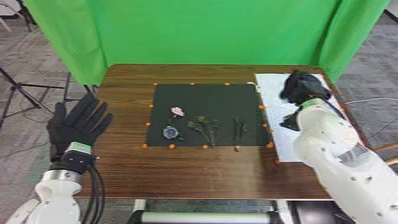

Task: Arrange flowers

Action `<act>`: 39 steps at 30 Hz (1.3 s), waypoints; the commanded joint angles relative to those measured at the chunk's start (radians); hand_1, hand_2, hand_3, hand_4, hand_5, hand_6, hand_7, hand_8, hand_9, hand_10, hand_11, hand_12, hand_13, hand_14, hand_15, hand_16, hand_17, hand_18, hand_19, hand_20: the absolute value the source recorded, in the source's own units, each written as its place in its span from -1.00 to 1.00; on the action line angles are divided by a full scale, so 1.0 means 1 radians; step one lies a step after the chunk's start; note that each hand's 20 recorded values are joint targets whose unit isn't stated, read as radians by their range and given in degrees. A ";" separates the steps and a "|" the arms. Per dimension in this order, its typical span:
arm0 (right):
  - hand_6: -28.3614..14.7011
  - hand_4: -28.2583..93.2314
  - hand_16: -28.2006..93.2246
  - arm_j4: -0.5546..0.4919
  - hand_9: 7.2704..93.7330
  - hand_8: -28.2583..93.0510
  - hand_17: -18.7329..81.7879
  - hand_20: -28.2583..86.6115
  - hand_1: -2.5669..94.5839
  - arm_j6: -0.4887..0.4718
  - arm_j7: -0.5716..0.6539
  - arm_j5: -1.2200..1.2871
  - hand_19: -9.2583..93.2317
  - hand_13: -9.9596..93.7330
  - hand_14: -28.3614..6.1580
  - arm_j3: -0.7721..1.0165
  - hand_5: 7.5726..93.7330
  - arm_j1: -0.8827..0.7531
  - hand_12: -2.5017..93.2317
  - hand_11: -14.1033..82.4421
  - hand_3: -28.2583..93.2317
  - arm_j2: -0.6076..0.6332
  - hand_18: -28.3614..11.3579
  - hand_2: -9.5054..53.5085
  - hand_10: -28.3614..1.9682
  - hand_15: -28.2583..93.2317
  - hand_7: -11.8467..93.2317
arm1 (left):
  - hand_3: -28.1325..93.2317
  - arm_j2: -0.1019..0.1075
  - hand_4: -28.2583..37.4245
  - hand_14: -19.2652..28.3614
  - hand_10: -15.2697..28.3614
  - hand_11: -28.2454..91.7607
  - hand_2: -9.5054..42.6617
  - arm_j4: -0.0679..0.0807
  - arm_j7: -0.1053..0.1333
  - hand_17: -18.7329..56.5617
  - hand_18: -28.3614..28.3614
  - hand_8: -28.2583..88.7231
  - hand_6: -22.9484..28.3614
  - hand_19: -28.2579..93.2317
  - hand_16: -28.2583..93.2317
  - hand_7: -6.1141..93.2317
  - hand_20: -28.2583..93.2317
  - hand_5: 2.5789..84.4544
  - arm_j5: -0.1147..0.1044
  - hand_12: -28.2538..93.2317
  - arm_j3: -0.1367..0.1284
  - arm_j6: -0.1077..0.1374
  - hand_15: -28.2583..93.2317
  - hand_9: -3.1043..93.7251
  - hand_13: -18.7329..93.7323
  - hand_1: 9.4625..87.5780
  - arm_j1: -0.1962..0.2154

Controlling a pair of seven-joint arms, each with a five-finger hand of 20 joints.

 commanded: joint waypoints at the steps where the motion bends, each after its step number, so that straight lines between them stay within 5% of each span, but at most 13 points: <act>1: 0.22 -1.00 0.08 0.005 0.66 -0.32 0.33 0.28 0.25 -0.020 -0.077 0.037 1.00 0.67 0.22 -0.155 0.46 0.128 0.17 0.08 0.63 -0.127 -0.59 -0.86 0.19 0.58 -0.04 | 0.56 -0.001 -1.00 0.33 0.23 -0.24 -0.05 0.001 -0.009 -0.64 0.50 -0.70 0.12 0.04 -0.68 -0.58 -0.39 -0.10 0.002 -0.41 0.009 -0.003 0.00 -0.24 -0.24 -0.62 -0.008; 8: 0.22 -1.00 0.08 0.040 0.65 -0.32 0.33 0.29 0.25 -0.105 -0.095 0.040 1.00 0.67 0.21 -0.241 0.45 0.181 0.17 0.08 0.62 -0.210 -0.58 -0.86 0.20 0.58 -0.04 | 0.56 -0.007 -1.00 0.34 0.23 -0.24 -0.05 0.007 -0.031 -0.64 0.50 -0.70 0.12 0.04 -0.68 -0.58 -0.39 -0.10 0.011 -0.41 0.021 0.000 0.00 -0.24 -0.24 -0.62 -0.024; 11: 0.22 -1.00 0.08 0.047 0.65 -0.32 0.32 0.28 0.25 -0.113 -0.097 0.025 1.00 0.66 0.20 -0.254 0.45 0.176 0.17 0.07 0.62 -0.239 -0.58 -0.85 0.20 0.58 -0.04 | 0.56 -0.011 -1.00 0.34 0.23 -0.24 -0.05 0.013 -0.041 -0.64 0.50 -0.70 0.12 0.04 -0.68 -0.58 -0.39 -0.10 -0.003 -0.41 0.035 -0.001 0.01 -0.24 -0.24 -0.62 -0.038; 20: 0.22 -1.00 0.08 0.062 0.65 -0.34 0.32 0.28 0.24 -0.168 -0.133 0.048 1.00 0.66 0.18 -0.316 0.45 0.180 0.17 0.06 0.65 -0.288 -0.60 -0.86 0.20 0.58 -0.04 | 0.56 -0.004 -1.00 0.34 0.24 -0.23 -0.05 0.011 -0.042 -0.64 0.50 -0.70 0.12 0.04 -0.68 -0.58 -0.39 -0.11 0.001 -0.40 0.045 -0.002 0.01 -0.25 -0.24 -0.62 -0.041; 26: 0.21 -1.00 0.08 0.087 0.66 -0.36 0.31 0.27 0.23 -0.133 -0.169 0.010 1.00 0.65 0.18 -0.349 0.45 0.153 0.14 0.04 0.64 -0.331 -0.61 -0.86 0.19 0.58 -0.05 | 0.56 0.006 -1.00 0.37 0.25 -0.22 -0.05 0.015 -0.050 -0.64 0.49 -0.70 0.12 0.04 -0.67 -0.56 -0.39 -0.11 0.001 -0.39 0.044 0.001 0.04 -0.25 -0.25 -0.62 -0.042; 28: 0.20 -1.00 0.08 0.107 0.68 -0.39 0.30 0.27 0.23 -0.109 -0.160 0.013 1.00 0.65 0.16 -0.340 0.45 0.138 0.09 -0.01 0.65 -0.353 -0.62 -0.86 0.21 0.57 -0.05 | 0.56 0.005 -1.00 0.38 0.25 -0.22 -0.04 0.020 -0.069 -0.64 0.50 -0.70 0.12 0.04 -0.67 -0.56 -0.39 -0.11 0.007 -0.39 0.047 0.000 0.04 -0.25 -0.25 -0.62 -0.050; 31: 0.21 -1.00 0.07 0.135 0.71 -0.42 0.27 0.22 0.23 -0.053 -0.154 -0.011 1.00 0.61 0.14 -0.341 0.44 0.131 0.08 -0.25 0.65 -0.371 -0.61 -0.88 0.27 0.56 -0.09 | 0.55 0.007 -1.00 0.38 0.25 -0.22 -0.04 0.028 -0.083 -0.64 0.50 -0.70 0.12 0.04 -0.67 -0.56 -0.39 -0.11 0.004 -0.39 0.055 0.016 0.04 -0.25 -0.25 -0.62 -0.066; 34: 0.20 -1.00 0.06 0.151 0.71 -0.42 0.26 0.21 0.23 -0.054 -0.160 -0.041 1.00 0.60 0.14 -0.347 0.43 0.133 0.06 -0.31 0.65 -0.375 -0.61 -0.90 0.28 0.54 -0.09 | 0.55 -0.004 -1.00 0.37 0.25 -0.22 -0.04 0.028 -0.093 -0.64 0.50 -0.70 0.12 0.04 -0.67 -0.56 -0.39 -0.10 0.023 -0.39 0.046 -0.003 0.04 -0.25 -0.25 -0.62 -0.064; 39: 0.20 -1.00 0.05 0.186 0.70 -0.44 0.25 0.20 0.23 -0.064 -0.142 -0.038 1.00 0.59 0.15 -0.348 0.41 0.150 0.03 -0.37 0.65 -0.376 -0.62 -0.94 0.25 0.53 -0.12 | 0.55 0.002 -1.00 0.38 0.25 -0.22 -0.04 0.028 -0.078 -0.64 0.50 -0.70 0.12 0.04 -0.67 -0.56 -0.39 -0.11 0.014 -0.39 0.053 0.005 0.05 -0.25 -0.25 -0.62 -0.067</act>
